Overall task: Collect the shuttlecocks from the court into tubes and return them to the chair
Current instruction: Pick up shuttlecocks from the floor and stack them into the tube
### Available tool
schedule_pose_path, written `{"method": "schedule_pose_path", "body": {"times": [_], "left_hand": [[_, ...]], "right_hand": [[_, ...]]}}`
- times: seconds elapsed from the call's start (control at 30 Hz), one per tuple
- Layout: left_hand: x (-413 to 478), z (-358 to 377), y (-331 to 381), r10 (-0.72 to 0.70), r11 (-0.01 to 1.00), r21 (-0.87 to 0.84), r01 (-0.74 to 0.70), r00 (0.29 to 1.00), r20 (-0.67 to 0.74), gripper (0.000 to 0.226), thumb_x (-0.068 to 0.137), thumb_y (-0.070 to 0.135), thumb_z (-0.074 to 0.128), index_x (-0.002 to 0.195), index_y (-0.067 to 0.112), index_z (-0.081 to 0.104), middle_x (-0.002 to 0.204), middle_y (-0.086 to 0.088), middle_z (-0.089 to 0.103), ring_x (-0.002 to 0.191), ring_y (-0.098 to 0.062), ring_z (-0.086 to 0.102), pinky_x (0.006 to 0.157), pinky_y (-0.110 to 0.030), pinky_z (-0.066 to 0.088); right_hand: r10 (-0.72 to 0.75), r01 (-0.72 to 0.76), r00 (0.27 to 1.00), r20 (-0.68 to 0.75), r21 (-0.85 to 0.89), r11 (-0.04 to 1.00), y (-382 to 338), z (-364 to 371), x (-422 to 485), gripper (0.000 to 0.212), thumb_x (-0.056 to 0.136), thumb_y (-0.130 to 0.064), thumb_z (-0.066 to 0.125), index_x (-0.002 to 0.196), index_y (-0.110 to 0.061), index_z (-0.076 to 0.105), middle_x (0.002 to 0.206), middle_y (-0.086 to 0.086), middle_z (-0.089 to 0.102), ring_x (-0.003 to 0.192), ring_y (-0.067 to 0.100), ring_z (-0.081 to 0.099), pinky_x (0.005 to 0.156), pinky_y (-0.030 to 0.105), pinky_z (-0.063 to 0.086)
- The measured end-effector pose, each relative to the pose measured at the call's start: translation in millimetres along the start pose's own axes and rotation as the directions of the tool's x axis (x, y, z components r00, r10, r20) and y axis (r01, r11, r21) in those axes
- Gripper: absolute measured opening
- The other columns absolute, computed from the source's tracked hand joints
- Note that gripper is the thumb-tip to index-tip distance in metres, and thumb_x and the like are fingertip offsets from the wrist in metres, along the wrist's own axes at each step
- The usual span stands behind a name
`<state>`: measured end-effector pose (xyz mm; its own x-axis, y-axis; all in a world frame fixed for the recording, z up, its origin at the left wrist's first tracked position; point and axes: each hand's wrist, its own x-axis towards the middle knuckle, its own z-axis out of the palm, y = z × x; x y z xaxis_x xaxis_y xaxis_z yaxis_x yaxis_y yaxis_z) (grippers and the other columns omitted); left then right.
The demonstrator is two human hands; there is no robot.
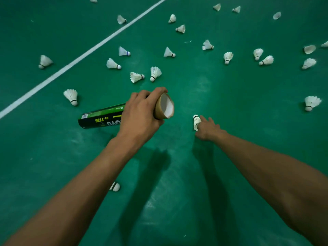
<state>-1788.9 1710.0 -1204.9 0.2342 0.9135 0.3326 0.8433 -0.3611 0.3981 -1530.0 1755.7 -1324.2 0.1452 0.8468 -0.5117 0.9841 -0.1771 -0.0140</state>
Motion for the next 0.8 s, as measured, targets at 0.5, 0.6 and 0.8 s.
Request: {"method": "schedule_pose_path", "body": {"times": [0.5, 0.6, 0.8], "left_hand": [[21.5, -44.7, -53.7, -0.314, 0.938, 0.161, 0.307, 0.949, 0.021, 0.088, 0.068, 0.027, 0.092, 0.143, 0.035, 0.048, 0.120, -0.010, 0.061, 0.113, -0.037, 0.050, 0.087, -0.043, 0.044], [32.3, -54.3, -66.9, -0.360, 0.919, 0.154, 0.362, 0.932, -0.040, 0.086, 0.068, 0.028, 0.093, 0.141, 0.034, 0.049, 0.120, -0.013, 0.061, 0.113, -0.038, 0.051, 0.089, -0.044, 0.045], [31.5, -67.8, -78.2, -0.366, 0.925, 0.072, 0.374, 0.924, -0.110, 0.084, 0.068, 0.030, 0.092, 0.139, 0.035, 0.048, 0.117, -0.010, 0.062, 0.110, -0.037, 0.052, 0.087, -0.044, 0.048]], "right_hand": [[-0.119, 0.500, 0.842, -0.526, 0.678, 0.538, -154.9, -76.9, -2.4, 0.046, 0.089, -0.007, 0.062, 0.134, 0.000, 0.060, 0.137, 0.012, 0.055, 0.127, 0.027, 0.053, 0.103, 0.022, 0.034], [-0.166, 0.625, 0.751, -0.639, 0.608, 0.491, -170.7, -108.3, -23.3, 0.046, 0.087, -0.013, 0.069, 0.131, -0.003, 0.063, 0.133, 0.009, 0.058, 0.124, 0.023, 0.055, 0.104, 0.023, 0.036], [-0.182, 0.781, 0.612, -0.770, 0.553, 0.290, -178.0, -156.4, -73.1, 0.029, 0.083, -0.031, 0.080, 0.106, -0.013, 0.077, 0.091, 0.001, 0.076, 0.083, 0.016, 0.071, 0.080, 0.030, 0.055]]}}
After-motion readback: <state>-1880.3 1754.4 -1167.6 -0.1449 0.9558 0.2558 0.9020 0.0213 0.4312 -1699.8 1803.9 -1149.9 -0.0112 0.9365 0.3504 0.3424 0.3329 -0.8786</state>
